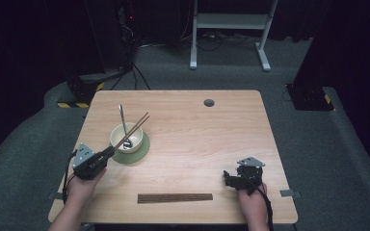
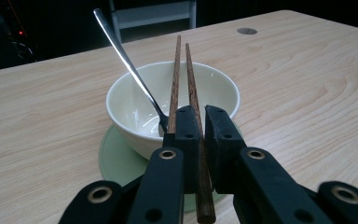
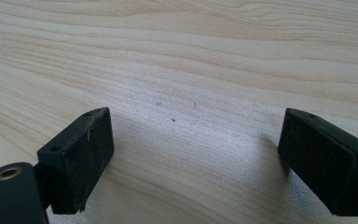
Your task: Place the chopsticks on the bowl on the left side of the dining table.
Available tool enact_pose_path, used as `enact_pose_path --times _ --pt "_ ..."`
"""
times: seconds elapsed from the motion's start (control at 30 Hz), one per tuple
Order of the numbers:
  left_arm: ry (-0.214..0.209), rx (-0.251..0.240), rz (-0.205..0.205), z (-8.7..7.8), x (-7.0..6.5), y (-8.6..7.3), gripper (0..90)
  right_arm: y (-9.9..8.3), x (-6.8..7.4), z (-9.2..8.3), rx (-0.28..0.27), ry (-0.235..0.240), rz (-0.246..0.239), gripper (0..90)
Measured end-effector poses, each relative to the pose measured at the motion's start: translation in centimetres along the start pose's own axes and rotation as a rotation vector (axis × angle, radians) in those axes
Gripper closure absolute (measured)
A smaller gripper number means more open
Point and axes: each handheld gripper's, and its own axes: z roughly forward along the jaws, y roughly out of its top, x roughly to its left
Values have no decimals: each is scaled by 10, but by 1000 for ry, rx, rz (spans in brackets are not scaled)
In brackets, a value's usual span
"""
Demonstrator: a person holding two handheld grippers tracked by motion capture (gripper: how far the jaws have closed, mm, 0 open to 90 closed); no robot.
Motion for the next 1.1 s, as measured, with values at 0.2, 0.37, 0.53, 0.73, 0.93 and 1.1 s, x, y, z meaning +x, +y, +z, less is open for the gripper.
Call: enact_pose_path --times 0.2,0.37,0.53,0.73,0.93,1.1 --pt "10 32 27 4 -4 0 836 0 -1 0 -5 -1 -7 102" --pt "28 59 41 6 -7 -1 834 0 0 0 -5 -1 -7 102" --pt "54 75 33 8 -10 -1 833 0 0 0 0 0 1 102" --pt "53 72 53 7 -8 0 759 0 0 0 0 0 0 102" --pt "82 17 23 -1 -6 4 616 0 0 0 0 0 0 102" --pt "68 5 -39 -4 3 3 463 0 0 0 0 1 -1 102"
